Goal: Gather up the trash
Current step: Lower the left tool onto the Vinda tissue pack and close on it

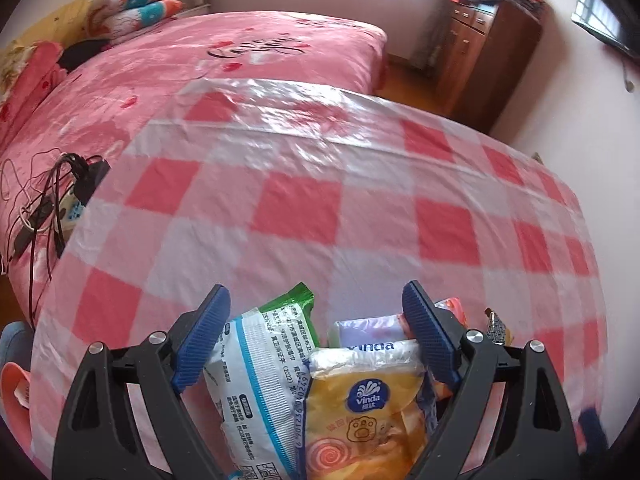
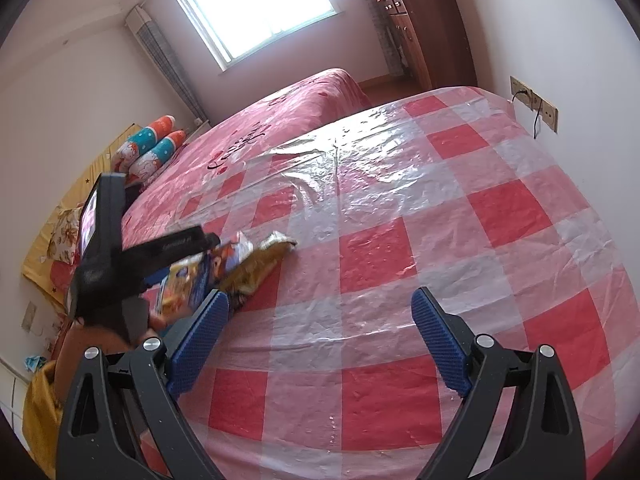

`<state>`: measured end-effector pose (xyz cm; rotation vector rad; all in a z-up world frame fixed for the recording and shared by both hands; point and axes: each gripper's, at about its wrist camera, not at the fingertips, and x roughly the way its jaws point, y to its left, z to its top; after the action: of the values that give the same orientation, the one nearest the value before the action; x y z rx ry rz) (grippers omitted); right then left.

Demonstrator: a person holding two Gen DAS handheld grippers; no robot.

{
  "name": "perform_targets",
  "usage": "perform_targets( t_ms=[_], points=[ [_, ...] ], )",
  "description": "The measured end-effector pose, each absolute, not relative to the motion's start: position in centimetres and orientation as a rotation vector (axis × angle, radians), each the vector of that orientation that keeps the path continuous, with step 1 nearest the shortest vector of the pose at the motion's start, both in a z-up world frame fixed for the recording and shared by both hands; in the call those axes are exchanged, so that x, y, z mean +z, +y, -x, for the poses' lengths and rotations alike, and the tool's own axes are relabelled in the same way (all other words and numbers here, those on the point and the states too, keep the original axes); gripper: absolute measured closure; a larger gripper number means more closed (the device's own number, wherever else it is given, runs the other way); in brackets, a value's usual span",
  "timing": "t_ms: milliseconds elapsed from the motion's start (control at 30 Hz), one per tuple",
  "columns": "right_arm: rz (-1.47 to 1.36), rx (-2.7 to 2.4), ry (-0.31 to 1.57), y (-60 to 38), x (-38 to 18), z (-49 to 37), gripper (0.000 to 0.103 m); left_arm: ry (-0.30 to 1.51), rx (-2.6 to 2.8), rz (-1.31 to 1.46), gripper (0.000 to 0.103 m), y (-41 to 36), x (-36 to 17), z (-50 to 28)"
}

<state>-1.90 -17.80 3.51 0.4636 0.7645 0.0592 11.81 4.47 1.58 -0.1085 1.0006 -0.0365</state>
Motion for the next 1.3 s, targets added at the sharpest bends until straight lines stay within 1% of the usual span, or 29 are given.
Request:
perform_targets(
  t_ms=[300, 567, 767, 967, 1067, 1100, 1167, 1200, 1233, 1300],
  points=[
    [-0.498, 0.070, 0.804, -18.2, 2.8, 2.0, 0.011, 1.005, -0.196, 0.077, 0.016, 2.5, 1.7, -5.6],
    [-0.463, 0.098, 0.815, -17.4, 2.6, 2.2, 0.011, 0.887, -0.195, 0.170, 0.015, 6.2, 4.9, -0.5],
    [-0.484, 0.127, 0.838, -17.7, 2.5, 2.1, 0.011, 0.917, -0.284, 0.182, 0.016, 5.6, 5.1, 2.7],
    [-0.512, 0.196, 0.897, -17.6, 2.2, 2.1, 0.011, 0.953, -0.317, 0.102, 0.016, 3.1, 3.6, 3.1],
    [-0.509, 0.224, 0.913, -17.1, 2.0, 2.1, 0.025, 0.948, -0.311, 0.065, 0.017, 2.4, 3.2, 2.8],
    [-0.509, 0.231, 0.918, -17.0, 1.9, 2.1, 0.030, 0.953, -0.305, 0.053, 0.020, 2.1, 3.0, 2.6],
    [-0.498, 0.243, 0.928, -16.5, 1.7, 2.0, 0.037, 0.945, -0.285, 0.028, 0.023, 2.0, 2.7, 2.4],
    [-0.496, 0.248, 0.930, -16.2, 1.7, 2.1, 0.039, 0.939, -0.281, 0.014, 0.025, 1.8, 2.6, 2.3],
    [-0.494, 0.256, 0.933, -15.9, 1.6, 2.0, 0.040, 0.935, -0.275, 0.003, 0.026, 1.8, 2.5, 2.2],
    [-0.489, 0.261, 0.939, -15.6, 1.4, 1.9, 0.040, 0.926, -0.263, -0.003, 0.035, 2.1, 2.4, 2.2]
  ],
)
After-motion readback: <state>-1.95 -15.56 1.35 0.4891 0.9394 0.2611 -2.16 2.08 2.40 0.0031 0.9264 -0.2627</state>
